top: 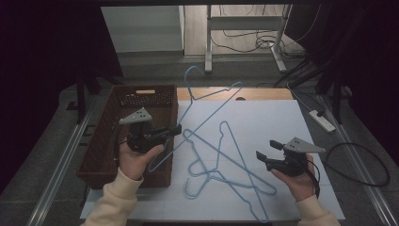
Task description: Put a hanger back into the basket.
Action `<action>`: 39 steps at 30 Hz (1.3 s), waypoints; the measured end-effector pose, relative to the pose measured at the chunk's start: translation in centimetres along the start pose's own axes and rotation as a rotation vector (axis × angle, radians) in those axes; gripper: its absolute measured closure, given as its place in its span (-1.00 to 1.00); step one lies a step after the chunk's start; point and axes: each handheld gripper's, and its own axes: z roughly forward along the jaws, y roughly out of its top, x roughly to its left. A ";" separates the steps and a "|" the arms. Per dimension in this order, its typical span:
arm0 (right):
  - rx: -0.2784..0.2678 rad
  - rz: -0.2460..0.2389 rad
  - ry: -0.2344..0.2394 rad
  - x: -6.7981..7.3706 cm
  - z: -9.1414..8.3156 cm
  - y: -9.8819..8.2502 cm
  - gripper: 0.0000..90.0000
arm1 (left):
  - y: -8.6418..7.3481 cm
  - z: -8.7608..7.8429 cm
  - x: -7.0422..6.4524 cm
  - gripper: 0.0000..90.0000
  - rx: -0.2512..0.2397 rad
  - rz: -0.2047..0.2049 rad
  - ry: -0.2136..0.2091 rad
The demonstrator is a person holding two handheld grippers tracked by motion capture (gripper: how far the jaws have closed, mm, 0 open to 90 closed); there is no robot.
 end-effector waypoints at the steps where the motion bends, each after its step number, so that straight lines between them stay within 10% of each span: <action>1: 0.000 0.002 -0.003 0.0 0.0 -0.1 -0.39 | 0.0 -0.3 0.2 0.92 -0.003 0.000 0.002; 39: 0.060 0.014 -0.052 -1.0 0.0 -1.9 -0.38 | -1.6 -8.5 7.8 0.92 -0.051 -0.047 0.191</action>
